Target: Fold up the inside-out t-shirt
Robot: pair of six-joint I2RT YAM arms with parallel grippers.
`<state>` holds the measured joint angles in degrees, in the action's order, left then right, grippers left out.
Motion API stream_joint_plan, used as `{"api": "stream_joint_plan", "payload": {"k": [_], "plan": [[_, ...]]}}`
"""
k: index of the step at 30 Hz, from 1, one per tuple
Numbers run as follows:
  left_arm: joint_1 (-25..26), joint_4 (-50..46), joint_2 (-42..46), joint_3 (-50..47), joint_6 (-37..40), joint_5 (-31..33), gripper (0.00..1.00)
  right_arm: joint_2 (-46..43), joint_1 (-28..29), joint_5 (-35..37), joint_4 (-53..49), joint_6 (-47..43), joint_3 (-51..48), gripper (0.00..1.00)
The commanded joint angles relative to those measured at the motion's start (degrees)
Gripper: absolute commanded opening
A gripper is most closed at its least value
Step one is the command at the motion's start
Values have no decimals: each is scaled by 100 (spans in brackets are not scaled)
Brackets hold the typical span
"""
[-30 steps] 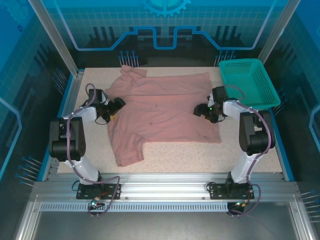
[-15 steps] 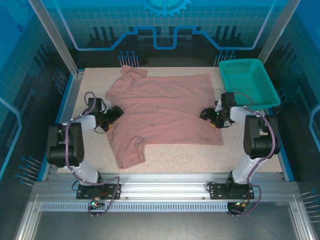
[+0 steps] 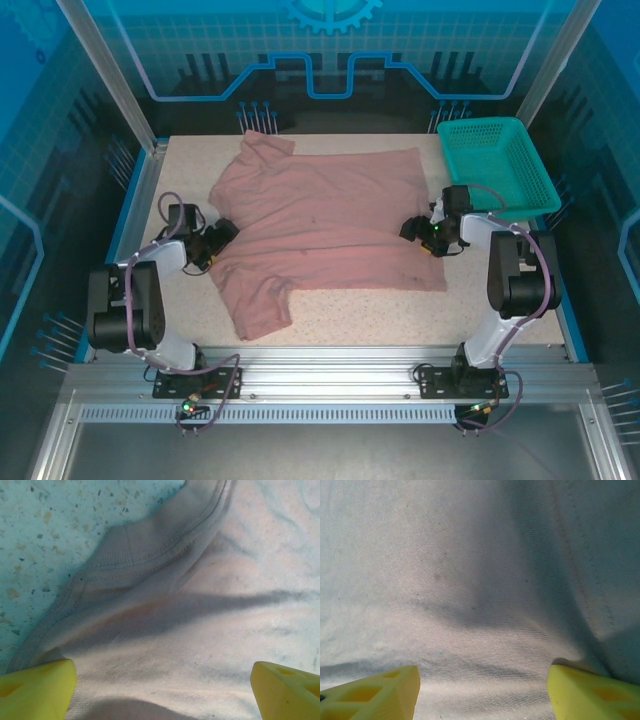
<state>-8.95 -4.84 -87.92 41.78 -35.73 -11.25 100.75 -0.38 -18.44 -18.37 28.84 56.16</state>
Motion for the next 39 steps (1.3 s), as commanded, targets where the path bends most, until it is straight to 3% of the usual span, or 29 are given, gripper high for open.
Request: {"api": "stream_joint_plan", "payload": {"k": [1,7,11,14,18,34,39], "plan": [[72,83,74,432,46,-49,92,-24,126,-180,-158,-233,67,70],[254,486,-1079,1468,127,-340,91,-16,272,-90,-172,-221,94,71],[254,22,-2024,2371,237,-276,90,-20,268,-44,-211,-207,87,72],[212,-297,-2396,2790,313,-15,90,-26,269,11,-241,-162,79,72],[-5,-559,-2740,3028,221,-137,90,-2,268,98,-306,-94,82,72],[-467,-1164,-2605,3241,499,255,90,-23,169,287,-536,-138,132,72],[-459,-912,-2180,3117,413,179,91,-413,139,137,-520,-327,132,72]]}}
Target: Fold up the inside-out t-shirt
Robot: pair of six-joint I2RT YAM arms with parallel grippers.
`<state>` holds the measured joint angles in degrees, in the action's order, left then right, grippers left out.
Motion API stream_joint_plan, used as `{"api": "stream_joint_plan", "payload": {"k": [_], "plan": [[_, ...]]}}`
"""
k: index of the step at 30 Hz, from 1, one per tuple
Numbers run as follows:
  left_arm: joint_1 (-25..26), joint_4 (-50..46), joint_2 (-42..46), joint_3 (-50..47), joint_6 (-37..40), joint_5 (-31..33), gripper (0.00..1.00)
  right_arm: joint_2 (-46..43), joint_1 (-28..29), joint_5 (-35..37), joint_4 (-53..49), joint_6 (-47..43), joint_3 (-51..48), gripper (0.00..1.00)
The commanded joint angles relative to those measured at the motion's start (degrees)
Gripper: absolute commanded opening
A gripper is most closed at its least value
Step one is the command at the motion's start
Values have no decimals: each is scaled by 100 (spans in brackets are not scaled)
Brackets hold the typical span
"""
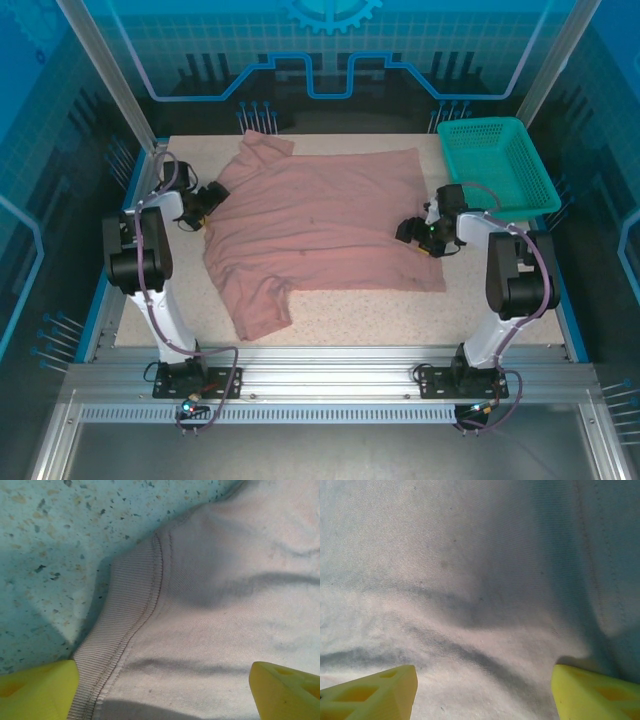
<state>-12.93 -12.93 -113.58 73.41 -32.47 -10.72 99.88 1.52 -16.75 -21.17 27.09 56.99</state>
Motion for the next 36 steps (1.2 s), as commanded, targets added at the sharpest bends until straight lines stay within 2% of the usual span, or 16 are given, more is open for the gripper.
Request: {"api": "stream_joint_plan", "payload": {"k": [1,7,11,14,18,21,25,28,36], "plan": [[-46,1,546,-139,29,86,90,-419,-39,-27,-283,-193,42,73],[288,423,1513,-989,-289,-103,91,-905,8,-51,-528,-246,-269,74],[822,767,2301,-1932,-562,-372,91,-1525,0,506,-1047,-177,-627,75],[1350,470,2833,-2344,-373,-309,91,-1948,11,812,-1292,-139,-1058,75],[1896,38,3326,-2737,-288,-205,91,-2023,316,623,-1064,-20,-1339,74],[1968,-64,3436,-3161,-328,-362,91,-1702,536,535,-882,59,-1325,74],[1970,-492,3455,-3562,-150,-42,91,-1308,393,488,-827,83,-1297,73],[1970,-543,3635,-3903,-291,-74,91,-1179,276,402,-886,105,-1295,72],[1970,-1027,4257,-4428,-402,180,92,-1210,-1,313,-960,222,-1539,70]]}}
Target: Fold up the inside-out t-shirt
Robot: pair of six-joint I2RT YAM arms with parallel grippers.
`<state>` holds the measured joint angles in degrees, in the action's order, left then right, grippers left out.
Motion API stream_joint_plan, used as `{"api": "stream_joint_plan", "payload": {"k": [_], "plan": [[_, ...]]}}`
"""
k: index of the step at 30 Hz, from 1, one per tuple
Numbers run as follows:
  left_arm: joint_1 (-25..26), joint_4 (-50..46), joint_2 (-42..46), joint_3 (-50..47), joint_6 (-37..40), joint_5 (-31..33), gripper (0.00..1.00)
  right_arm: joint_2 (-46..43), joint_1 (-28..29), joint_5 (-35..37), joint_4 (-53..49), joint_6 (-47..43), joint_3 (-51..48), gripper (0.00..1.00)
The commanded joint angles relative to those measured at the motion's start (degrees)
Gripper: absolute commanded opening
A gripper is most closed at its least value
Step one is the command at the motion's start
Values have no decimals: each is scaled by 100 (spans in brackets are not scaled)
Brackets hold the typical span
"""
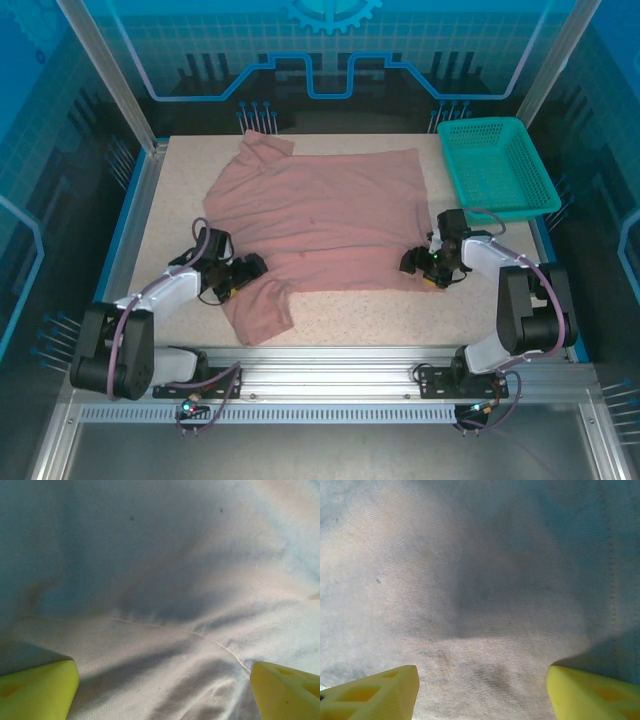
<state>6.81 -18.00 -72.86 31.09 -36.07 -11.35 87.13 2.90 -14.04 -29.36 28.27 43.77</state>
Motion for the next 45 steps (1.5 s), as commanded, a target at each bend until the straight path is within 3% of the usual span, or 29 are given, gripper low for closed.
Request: {"api": "stream_joint_plan", "payload": {"k": [1,13,20,30,33,39,45], "plan": [[-8,-582,225,-192,-25,282,92,30,-175,47,-140,117,-256,70],[-4,-936,722,286,30,222,92,-526,-257,122,-369,43,-307,69],[-4,-896,1148,567,-8,117,92,-1082,-379,956,-1167,-255,-297,72],[-4,-600,1042,708,25,-86,92,-723,-685,1217,-1055,-226,-294,67],[-4,-547,882,748,92,-118,92,-477,-652,1074,-888,-188,-247,60],[67,-830,792,828,67,-167,91,-374,-621,1031,-816,-158,-219,37],[859,-1730,1107,801,-204,412,89,-535,-615,970,-766,-179,-238,15]]}}
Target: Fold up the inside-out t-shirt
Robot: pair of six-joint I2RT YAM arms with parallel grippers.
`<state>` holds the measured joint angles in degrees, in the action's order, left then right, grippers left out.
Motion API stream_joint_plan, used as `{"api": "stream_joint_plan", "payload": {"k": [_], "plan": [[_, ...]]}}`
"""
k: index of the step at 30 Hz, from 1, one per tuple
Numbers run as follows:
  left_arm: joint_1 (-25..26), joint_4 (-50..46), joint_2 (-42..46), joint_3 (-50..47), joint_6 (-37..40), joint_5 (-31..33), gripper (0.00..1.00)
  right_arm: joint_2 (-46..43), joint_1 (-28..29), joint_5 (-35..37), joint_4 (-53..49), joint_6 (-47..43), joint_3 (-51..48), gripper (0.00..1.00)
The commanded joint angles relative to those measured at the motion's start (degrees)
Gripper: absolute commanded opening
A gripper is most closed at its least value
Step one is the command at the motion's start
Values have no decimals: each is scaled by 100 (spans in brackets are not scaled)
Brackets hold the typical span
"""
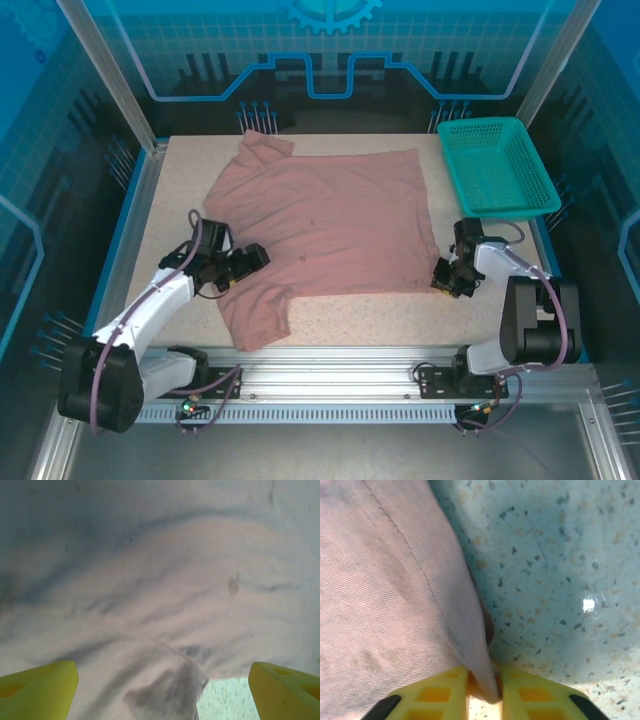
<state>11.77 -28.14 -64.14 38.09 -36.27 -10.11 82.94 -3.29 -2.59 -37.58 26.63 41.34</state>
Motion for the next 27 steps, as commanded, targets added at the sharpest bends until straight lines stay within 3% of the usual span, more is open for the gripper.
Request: {"api": "stream_joint_plan", "payload": {"k": [1,7,10,17,21,27], "plan": [[596,-913,317,41,-315,443,89,-155,4,-192,66,-19,-12,11],[1976,-2034,696,-288,-1290,1163,85,-293,12,-432,115,-109,-50,3],[2424,-2461,925,-426,-1837,1442,82,-347,11,-533,150,-156,-56,3],[2724,-3256,1175,-642,-2799,2118,75,-502,4,-725,180,-228,-65,3],[2751,-3021,1156,-983,-3081,1801,71,-551,-11,-808,222,-231,-90,3],[2747,-2557,605,-972,-2796,1620,58,-532,-40,-857,269,-242,-118,3]]}}
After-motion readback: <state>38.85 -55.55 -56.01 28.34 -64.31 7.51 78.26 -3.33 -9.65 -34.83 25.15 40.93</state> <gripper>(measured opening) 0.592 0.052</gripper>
